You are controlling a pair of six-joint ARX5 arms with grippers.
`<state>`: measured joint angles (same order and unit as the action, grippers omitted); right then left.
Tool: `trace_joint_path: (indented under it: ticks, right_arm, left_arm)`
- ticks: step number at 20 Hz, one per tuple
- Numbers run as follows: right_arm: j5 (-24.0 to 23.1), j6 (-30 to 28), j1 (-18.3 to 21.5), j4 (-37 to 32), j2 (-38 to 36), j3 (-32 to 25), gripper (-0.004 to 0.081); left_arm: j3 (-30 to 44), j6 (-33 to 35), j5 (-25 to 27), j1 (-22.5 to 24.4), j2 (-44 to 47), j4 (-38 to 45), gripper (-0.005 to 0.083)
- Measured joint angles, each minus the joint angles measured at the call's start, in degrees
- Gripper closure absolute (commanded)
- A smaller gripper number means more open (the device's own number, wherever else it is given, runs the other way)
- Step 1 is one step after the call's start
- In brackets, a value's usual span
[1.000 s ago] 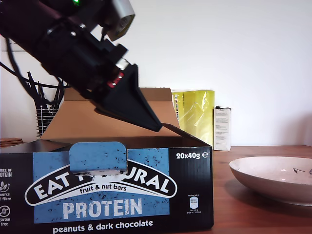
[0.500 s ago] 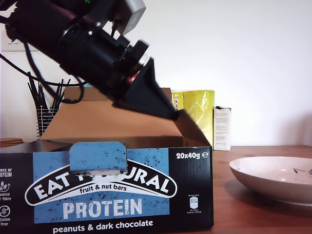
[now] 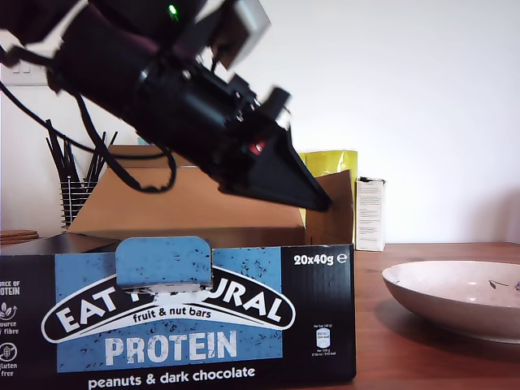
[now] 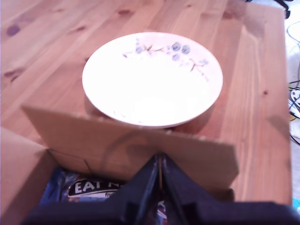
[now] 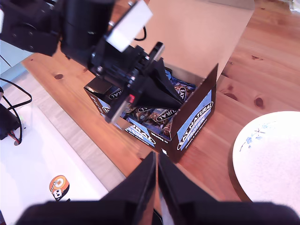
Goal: Spread the side flaps of the carton box of snackbars
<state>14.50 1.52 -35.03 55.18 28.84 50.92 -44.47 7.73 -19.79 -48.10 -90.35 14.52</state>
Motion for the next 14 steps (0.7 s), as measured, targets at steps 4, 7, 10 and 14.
trace_joint_path:
  ticks: [4, 7, 10, 14]
  right_arm:
    - [0.1, 0.0, 0.0, 0.2, 0.0, 0.0, 0.0783]
    - [0.2, 0.0, 0.0, 0.2, 0.0, 0.0, 0.0783]
    - [0.3, 0.0, 0.0, 0.1, 0.0, 0.0, 0.0783]
    - [1.2, 0.0, 0.0, 0.0, 0.0, 0.5, 0.0783]
  left_arm:
    - [0.0, -3.0, 0.2, -1.0, -0.3, 4.1, 0.0795]
    - [0.0, -3.1, 0.4, -1.5, -0.3, 4.2, 0.0795]
    - [0.0, -3.1, 0.9, -2.2, -0.3, 4.4, 0.0795]
    - [-1.1, -4.3, 1.0, -2.8, -2.1, 6.2, 0.0795]
